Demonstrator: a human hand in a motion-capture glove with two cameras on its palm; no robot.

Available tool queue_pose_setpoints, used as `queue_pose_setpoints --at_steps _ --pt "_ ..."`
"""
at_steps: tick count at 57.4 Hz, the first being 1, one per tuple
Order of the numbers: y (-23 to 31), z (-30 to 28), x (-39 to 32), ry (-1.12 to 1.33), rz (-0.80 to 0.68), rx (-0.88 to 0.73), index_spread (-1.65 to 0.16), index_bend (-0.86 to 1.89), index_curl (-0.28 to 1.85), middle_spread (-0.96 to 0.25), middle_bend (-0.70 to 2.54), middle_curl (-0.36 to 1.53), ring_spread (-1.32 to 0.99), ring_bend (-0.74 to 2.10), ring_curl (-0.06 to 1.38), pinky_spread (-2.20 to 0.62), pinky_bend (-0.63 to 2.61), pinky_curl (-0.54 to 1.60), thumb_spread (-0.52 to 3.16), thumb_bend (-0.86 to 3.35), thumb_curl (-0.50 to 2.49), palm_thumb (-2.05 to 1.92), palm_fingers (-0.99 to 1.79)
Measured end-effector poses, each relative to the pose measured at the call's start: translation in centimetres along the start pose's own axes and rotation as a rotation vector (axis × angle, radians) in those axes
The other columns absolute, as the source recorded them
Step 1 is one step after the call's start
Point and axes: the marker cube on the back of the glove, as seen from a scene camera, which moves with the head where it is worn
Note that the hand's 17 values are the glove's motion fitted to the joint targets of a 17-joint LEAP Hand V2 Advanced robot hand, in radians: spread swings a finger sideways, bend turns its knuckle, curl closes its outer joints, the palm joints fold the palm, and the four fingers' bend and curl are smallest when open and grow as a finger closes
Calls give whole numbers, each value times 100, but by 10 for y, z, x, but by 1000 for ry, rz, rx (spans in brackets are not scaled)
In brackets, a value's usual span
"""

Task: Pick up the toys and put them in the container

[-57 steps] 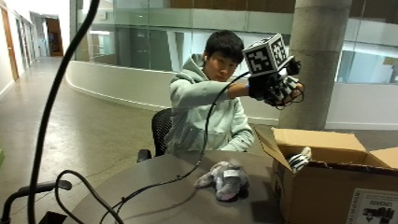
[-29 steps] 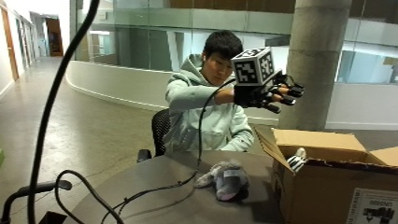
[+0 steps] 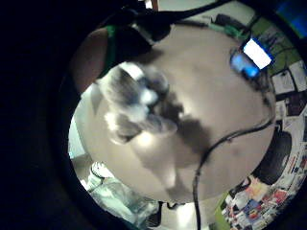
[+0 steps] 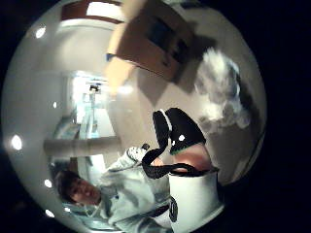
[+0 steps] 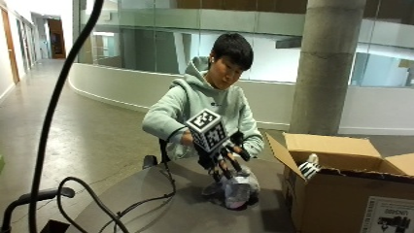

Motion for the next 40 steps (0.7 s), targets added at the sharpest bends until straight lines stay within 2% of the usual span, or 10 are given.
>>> queue_pose_setpoints --at_steps 2,4,15,20,24,26,30,40 --pt "8 21 6 38 -126 -133 -21 6 29 4 14 38 0 25 34 4 88 38 133 2 38 12 -10" --pt "-1 37 11 82 -156 -168 -21 4 27 4 13 37 1 27 35 4 94 40 134 2 38 13 -11" --pt "-13 76 15 319 -157 -97 -28 13 23 6 6 28 4 46 40 3 128 47 136 6 37 27 -6" --pt "-9 77 19 379 -173 -65 -28 18 24 6 6 23 3 67 44 -8 138 47 139 12 39 39 14" --pt "-4 73 27 358 -202 -102 -27 6 20 2 17 24 -11 105 51 -24 134 43 146 19 40 50 56" --pt "-2 70 31 341 -214 -130 -27 3 17 0 20 26 -17 117 52 -29 133 41 149 22 41 54 66" --pt "5 60 34 348 -226 -153 -27 6 16 -4 28 30 -24 125 57 -33 136 44 152 27 45 63 73" --pt "39 26 16 322 -220 -299 -30 23 19 -18 44 39 -34 123 60 -36 131 46 125 28 61 81 87"
